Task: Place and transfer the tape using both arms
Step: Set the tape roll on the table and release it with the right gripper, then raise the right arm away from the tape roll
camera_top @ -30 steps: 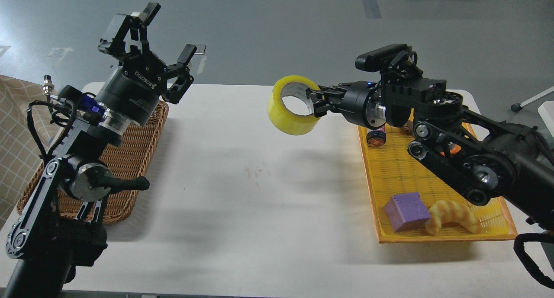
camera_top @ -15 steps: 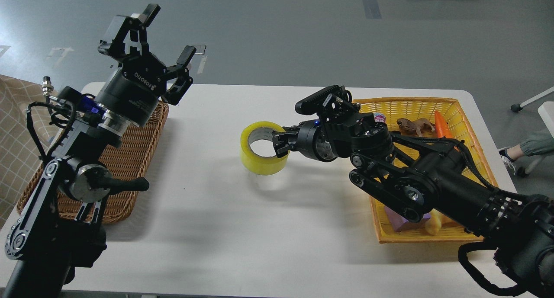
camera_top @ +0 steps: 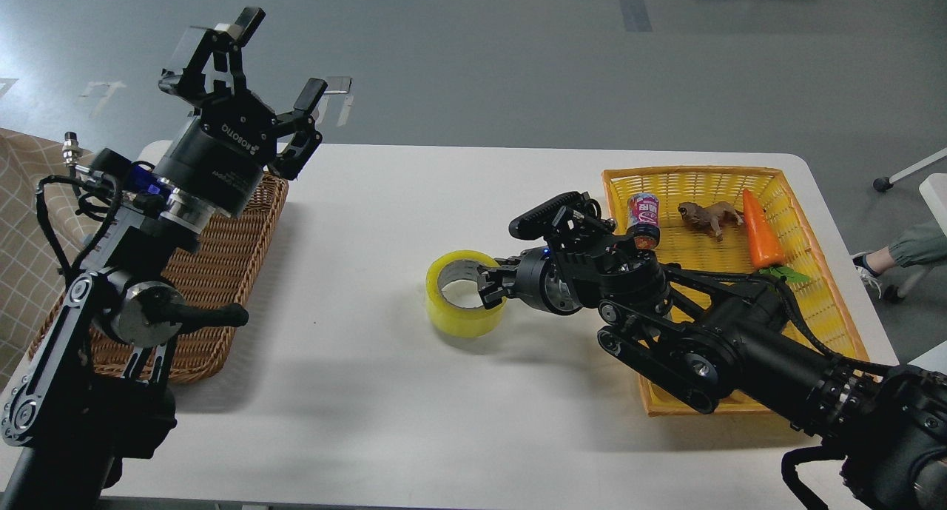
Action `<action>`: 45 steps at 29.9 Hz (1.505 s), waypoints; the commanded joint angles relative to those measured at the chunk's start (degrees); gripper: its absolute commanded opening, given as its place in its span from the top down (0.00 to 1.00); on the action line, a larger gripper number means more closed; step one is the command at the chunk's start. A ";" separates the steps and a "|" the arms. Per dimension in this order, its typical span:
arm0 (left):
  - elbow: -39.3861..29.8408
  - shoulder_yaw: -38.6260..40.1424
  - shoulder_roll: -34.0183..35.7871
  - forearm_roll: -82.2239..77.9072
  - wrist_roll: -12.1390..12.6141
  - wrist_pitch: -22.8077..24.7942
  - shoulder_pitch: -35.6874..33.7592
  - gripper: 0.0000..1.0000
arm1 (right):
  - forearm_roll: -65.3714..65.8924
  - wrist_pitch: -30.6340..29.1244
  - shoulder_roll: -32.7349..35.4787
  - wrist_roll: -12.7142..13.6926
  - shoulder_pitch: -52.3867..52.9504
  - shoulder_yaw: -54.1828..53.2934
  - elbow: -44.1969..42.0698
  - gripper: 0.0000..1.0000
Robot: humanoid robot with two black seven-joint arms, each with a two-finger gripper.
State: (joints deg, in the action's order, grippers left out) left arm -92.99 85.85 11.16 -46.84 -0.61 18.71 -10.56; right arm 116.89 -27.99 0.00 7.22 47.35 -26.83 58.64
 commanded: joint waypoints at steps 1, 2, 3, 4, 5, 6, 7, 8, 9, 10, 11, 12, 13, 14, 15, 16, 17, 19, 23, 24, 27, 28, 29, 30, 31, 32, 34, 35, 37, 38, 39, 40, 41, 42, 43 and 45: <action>0.09 0.02 -0.09 -0.01 0.00 0.01 0.36 0.02 | 0.01 -0.01 0.00 0.33 -0.59 -0.16 -0.02 0.69; 0.09 0.02 0.00 -0.01 0.00 0.01 0.36 0.02 | 0.01 -0.01 0.00 0.34 -0.68 -0.07 -0.02 0.66; 0.09 0.10 0.00 -0.01 0.00 0.01 0.45 0.02 | -0.08 -0.01 0.00 0.34 -0.85 -0.07 -0.02 0.64; 0.09 0.10 0.18 -0.01 0.00 0.01 0.54 0.02 | -0.08 -0.01 0.00 0.34 -1.03 -0.16 -0.02 0.64; 0.09 0.10 0.26 -0.01 0.00 0.01 0.71 0.02 | -0.08 -0.01 0.00 0.34 -1.03 -0.16 -0.02 0.64; 0.09 0.19 0.26 -0.01 0.00 0.01 0.89 0.02 | -0.08 -0.01 0.00 0.34 -1.03 -0.16 0.07 0.63; 0.18 0.37 0.35 -0.01 0.00 0.01 1.06 0.02 | -0.08 -0.01 0.00 0.34 -1.12 -0.24 0.07 0.61; 0.18 0.54 0.35 -0.01 0.00 0.01 1.15 0.02 | -0.08 -0.01 0.00 0.34 -1.12 -0.33 0.07 0.60; 0.18 0.72 0.35 -0.01 0.00 0.01 1.15 0.02 | -0.08 -0.01 0.00 0.34 -1.20 -0.42 0.07 0.57; 0.09 0.89 0.35 -0.01 0.00 0.01 1.24 0.02 | -0.17 -0.01 0.00 0.34 -1.73 -0.77 0.07 0.49; 0.18 0.90 0.35 -0.01 0.00 0.01 1.41 0.02 | -0.17 -0.01 0.00 0.34 -1.91 -0.86 0.07 0.45; 0.18 0.90 0.35 -0.01 0.00 0.01 1.68 0.02 | -0.17 -0.01 0.00 0.34 -1.99 -1.03 0.07 0.33; 0.18 0.90 0.35 -0.01 0.00 0.01 1.77 0.02 | -0.17 -0.01 0.00 0.34 -2.00 -1.38 0.07 0.28; 0.18 0.90 0.35 -0.01 0.00 0.01 1.85 0.02 | -0.26 -0.01 0.00 0.34 -2.00 -1.65 0.07 0.25; 0.18 0.90 0.35 -0.01 0.00 0.01 1.86 0.02 | -0.26 0.04 0.00 0.34 -1.91 -2.61 -0.01 0.23; 0.18 0.90 0.35 -0.01 0.00 0.01 1.94 0.02 | -0.26 0.30 0.00 0.34 -1.91 -3.31 -0.02 0.22; 0.18 0.90 0.35 -0.01 0.00 0.01 1.94 0.02 | -0.26 0.57 0.00 0.34 -1.82 -4.89 0.07 0.17; 0.18 0.90 0.35 -0.01 0.00 0.01 1.94 0.02 | -0.26 0.74 0.00 0.34 -1.56 -6.66 0.25 0.10; 0.18 0.90 0.35 -0.01 0.00 0.01 1.94 0.02 | -0.43 1.88 0.00 0.34 -1.20 -10.25 1.91 0.02; 0.18 0.90 0.35 0.08 0.00 0.01 1.94 0.02 | -0.52 1.97 0.00 0.42 -1.20 -12.18 2.79 0.01; 0.18 0.90 0.35 -0.01 0.00 0.01 1.86 0.02 | -0.78 2.06 0.00 0.51 -1.20 -16.48 4.81 0.00; 0.18 0.98 0.35 -0.01 0.00 0.01 1.86 0.02 | -0.87 2.06 0.00 0.51 -1.20 -17.72 5.17 0.00; 0.18 0.98 0.35 -0.01 0.00 -0.17 1.86 0.02 | -1.13 2.06 0.00 0.51 -1.29 -20.35 5.69 0.00; 0.18 0.98 0.35 -0.01 0.00 -0.34 1.86 0.02 | -1.14 2.06 0.00 0.51 -1.47 -21.59 5.78 0.00; 0.18 0.98 0.35 -0.01 0.00 -0.43 1.86 0.02 | -1.22 2.24 0.00 0.51 -1.64 -24.39 6.22 0.00; 0.18 0.98 0.35 -0.01 0.00 -0.43 1.86 0.02 | -1.31 2.24 0.00 0.51 -1.91 -27.72 7.27 0.00; 0.18 0.98 0.26 -0.01 0.00 -0.61 1.77 0.02 | -1.57 2.24 0.00 0.51 -2.43 -31.52 9.38 0.00; 0.18 0.90 0.26 -0.01 0.00 -0.78 1.59 0.02 | -3.05 2.15 0.09 0.42 -3.57 -35.01 11.65 0.00; 0.18 0.81 0.35 -0.01 0.26 -0.78 1.42 0.02 | -8.30 1.98 0.70 0.42 -5.76 -40.03 14.73 0.00; 0.18 0.72 0.44 -0.01 0.52 -0.70 1.33 0.02 | -13.39 1.89 1.58 0.42 -6.91 -43.02 16.49 0.00; 0.18 0.72 0.53 -0.01 0.44 -0.70 1.24 0.02 | -16.05 1.97 1.93 0.42 -7.35 -44.27 17.29 0.00; 0.18 0.72 0.53 -0.01 0.44 -0.61 1.15 0.02 | -18.86 2.15 2.28 0.42 -7.79 -45.41 18.08 0.00; 0.18 0.72 0.70 -0.01 0.35 -0.43 0.98 0.02 | -23.94 2.24 2.90 0.42 -8.75 -47.33 19.31 0.00; 0.18 0.72 0.79 -0.01 0.26 -0.34 0.89 0.02 | -26.08 2.24 3.25 0.42 -9.20 -48.22 20.02 0.00; 0.09 0.72 0.79 -0.01 0.09 -0.08 0.80 0.02 | -30.10 2.24 3.78 0.16 -10.25 -50.06 21.33 0.00; 0.18 0.72 0.79 -0.01 0.09 -0.17 0.63 0.02 | -36.45 2.24 3.70 -0.02 -11.48 -53.06 23.36 0.00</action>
State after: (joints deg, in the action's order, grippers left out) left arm -92.81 86.57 11.91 -46.84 -0.30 18.45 -9.69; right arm 89.16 -25.82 3.31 7.50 37.59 -76.09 79.23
